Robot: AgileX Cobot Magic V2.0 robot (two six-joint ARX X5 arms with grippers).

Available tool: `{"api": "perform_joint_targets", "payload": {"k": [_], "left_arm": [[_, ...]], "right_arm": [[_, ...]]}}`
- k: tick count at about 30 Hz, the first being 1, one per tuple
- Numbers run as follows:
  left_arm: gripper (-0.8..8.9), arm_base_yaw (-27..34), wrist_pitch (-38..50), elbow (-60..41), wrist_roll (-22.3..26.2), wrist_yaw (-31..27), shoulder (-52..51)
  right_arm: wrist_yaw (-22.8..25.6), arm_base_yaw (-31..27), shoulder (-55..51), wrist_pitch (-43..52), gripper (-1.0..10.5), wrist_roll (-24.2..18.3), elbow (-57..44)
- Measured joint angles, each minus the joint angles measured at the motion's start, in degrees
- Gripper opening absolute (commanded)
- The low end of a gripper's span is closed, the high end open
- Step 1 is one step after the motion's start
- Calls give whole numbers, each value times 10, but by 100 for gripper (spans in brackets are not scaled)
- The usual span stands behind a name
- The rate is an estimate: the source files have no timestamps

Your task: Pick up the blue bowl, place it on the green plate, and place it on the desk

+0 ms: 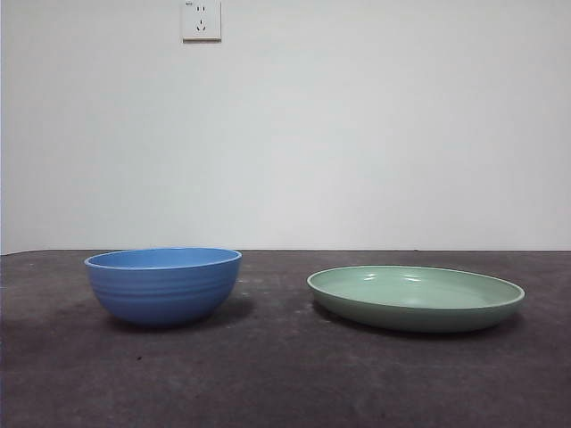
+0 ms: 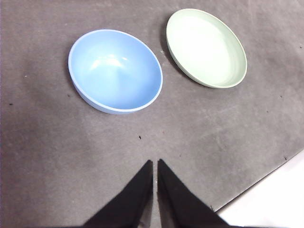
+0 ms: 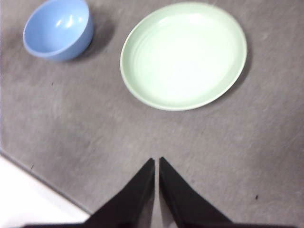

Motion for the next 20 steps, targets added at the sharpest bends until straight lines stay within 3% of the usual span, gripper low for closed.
{"api": "perform_joint_targets", "payload": {"k": [8,11,13,15,20], "left_arm": [[40,-1,3,0,1,0,0],[152,-1,3,0,1,0,0],[298,-1,3,0,1,0,0],[402,-1,3,0,1,0,0],[414,-1,3,0,1,0,0]], "right_arm": [[0,5,0,-3,30,-5,0],[0,5,0,-3,219,-5,0],[0,5,0,-3,356,-5,0],[0,5,0,-3,372,-4,0],[0,5,0,0,372,-3,0]]}}
